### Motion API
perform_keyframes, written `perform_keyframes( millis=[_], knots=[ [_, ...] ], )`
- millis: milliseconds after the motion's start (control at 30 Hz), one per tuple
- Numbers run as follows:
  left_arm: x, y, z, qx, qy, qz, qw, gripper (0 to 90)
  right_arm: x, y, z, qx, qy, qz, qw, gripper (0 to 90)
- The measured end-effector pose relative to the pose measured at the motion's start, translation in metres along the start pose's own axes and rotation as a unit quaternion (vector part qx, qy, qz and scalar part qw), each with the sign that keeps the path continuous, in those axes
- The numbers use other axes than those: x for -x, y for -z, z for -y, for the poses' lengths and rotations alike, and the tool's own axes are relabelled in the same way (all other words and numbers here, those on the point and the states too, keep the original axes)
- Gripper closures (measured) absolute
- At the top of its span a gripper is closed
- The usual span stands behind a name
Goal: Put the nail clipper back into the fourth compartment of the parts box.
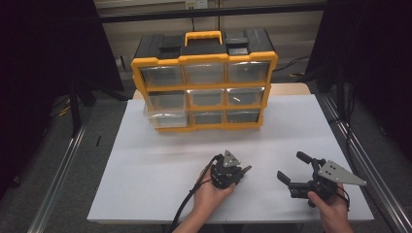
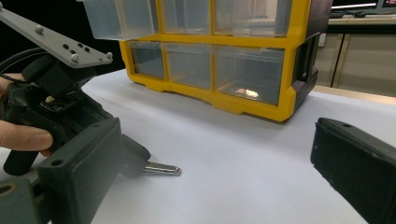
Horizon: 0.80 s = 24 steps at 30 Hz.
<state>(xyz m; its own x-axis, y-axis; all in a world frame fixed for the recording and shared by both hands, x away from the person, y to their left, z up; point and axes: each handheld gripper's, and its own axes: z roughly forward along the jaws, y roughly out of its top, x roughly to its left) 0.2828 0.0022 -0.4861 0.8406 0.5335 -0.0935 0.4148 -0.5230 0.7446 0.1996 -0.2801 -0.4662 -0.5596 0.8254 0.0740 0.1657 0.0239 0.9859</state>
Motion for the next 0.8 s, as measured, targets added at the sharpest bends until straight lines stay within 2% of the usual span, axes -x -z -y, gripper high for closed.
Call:
perform_keyframes(
  millis=[33,167,200,233,267,400,600,700,733,800],
  knots=[
    [0.0,0.0,0.0,0.0,0.005,0.002,1.0,79.2,0.0,0.0,0.0,-0.001,0.003,-0.001,1.0,2.6],
    [0.0,0.003,0.001,0.002,0.005,0.003,1.0,79.4,0.001,0.001,0.001,0.002,0.003,0.0,1.0,2.6],
    [-0.001,0.004,0.001,0.007,0.014,0.005,0.9999,79.4,0.001,0.001,0.001,0.002,-0.003,0.003,1.0,2.6],
    [-0.001,0.004,0.001,0.02,0.032,0.012,0.9992,79.4,0.001,0.001,0.001,0.002,-0.004,0.003,1.0,2.6],
    [-0.003,0.005,0.001,0.023,0.039,0.019,0.9988,79.4,0.002,0.001,0.001,0.0,0.0,0.0,1.0,2.6],
    [-0.006,0.011,0.0,0.034,0.038,0.019,0.9985,79.4,0.001,0.001,0.0,0.002,0.002,0.0,1.0,2.6],
    [-0.009,0.019,-0.001,0.055,0.056,0.028,0.9965,79.4,0.001,0.001,0.0,0.001,0.002,0.0,1.0,2.6],
    [-0.01,0.021,-0.001,0.061,0.062,0.03,0.9957,79.5,0.001,0.001,0.001,0.002,0.002,0.0,1.0,2.6],
    [-0.011,0.023,-0.001,0.054,0.056,0.026,0.9966,79.5,0.001,0.001,0.0,0.002,0.002,0.0,1.0,2.6],
    [-0.011,0.024,-0.002,0.06,0.061,0.028,0.996,79.5,0.001,0.001,0.0,0.002,0.002,0.0,1.0,2.6]
  ],
)
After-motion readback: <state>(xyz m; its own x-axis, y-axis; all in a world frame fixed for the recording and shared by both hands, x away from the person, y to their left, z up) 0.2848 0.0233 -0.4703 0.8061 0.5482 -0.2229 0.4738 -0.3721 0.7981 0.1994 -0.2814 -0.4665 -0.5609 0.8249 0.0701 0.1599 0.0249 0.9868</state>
